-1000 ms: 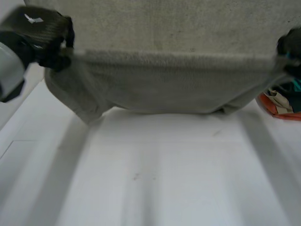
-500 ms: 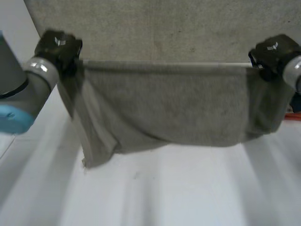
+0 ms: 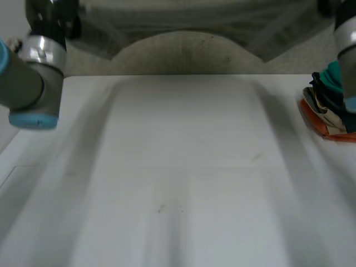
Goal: Fold the laundry.
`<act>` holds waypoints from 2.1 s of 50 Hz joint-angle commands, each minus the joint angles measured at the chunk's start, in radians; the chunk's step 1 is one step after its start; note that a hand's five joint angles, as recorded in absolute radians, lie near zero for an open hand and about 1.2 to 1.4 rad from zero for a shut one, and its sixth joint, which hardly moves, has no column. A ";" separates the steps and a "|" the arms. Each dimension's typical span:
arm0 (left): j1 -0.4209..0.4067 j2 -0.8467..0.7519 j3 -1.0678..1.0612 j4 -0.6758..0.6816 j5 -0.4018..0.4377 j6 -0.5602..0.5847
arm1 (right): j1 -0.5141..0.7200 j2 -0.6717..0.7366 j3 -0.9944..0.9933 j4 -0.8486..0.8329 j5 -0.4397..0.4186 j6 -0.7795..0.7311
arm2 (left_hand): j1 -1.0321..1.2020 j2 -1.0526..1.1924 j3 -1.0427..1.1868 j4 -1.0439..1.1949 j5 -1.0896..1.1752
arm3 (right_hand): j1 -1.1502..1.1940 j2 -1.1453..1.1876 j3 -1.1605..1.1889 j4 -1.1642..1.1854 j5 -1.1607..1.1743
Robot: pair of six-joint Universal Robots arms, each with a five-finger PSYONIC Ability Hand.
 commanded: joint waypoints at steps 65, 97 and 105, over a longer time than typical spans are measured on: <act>-0.105 -0.422 0.188 -0.306 -0.195 0.339 | 0.132 0.588 -0.330 0.244 0.049 -0.475 | -0.990 -1.022 -1.019 -1.026 -0.978 | -0.971 -1.001 -1.016 -1.024 -1.023; -0.141 0.075 -0.370 -0.277 0.017 -0.075 | -0.116 0.119 0.302 0.647 -0.183 -0.147 | -0.990 -1.022 -1.019 -1.026 -0.978 | -0.479 -0.509 -0.525 -0.532 -0.532; -0.139 0.071 -0.372 -0.276 0.019 -0.075 | -0.115 0.216 0.276 0.560 -0.183 -0.219 | -0.990 -1.022 -1.019 -1.026 -0.978 | -0.476 -0.506 -0.522 -0.529 -0.529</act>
